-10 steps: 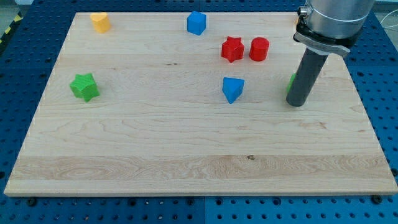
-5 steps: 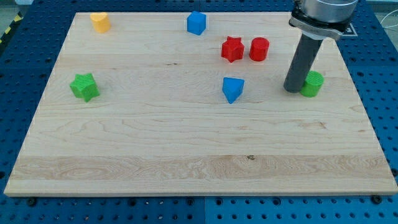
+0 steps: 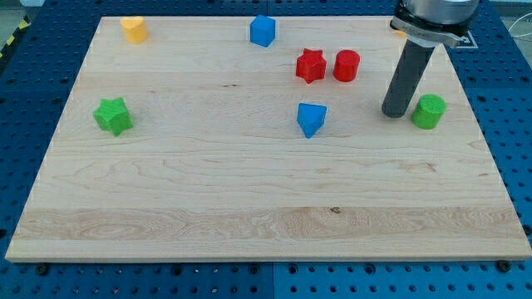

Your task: Slide the green circle to the center right

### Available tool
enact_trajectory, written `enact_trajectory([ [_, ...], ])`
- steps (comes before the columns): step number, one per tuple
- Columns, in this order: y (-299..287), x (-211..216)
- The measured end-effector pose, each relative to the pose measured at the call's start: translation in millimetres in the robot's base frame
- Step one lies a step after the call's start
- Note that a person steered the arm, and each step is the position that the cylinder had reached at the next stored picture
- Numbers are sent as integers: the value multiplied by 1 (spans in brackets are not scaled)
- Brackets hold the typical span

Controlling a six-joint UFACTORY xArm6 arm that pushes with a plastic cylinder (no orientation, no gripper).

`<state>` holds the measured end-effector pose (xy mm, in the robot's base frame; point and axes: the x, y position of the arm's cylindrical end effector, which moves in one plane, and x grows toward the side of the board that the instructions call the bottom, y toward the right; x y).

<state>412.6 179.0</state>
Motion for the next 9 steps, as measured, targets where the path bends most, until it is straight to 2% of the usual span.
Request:
enact_trajectory([
  [2,5,-9],
  [4,-7,16],
  [9,38,21],
])
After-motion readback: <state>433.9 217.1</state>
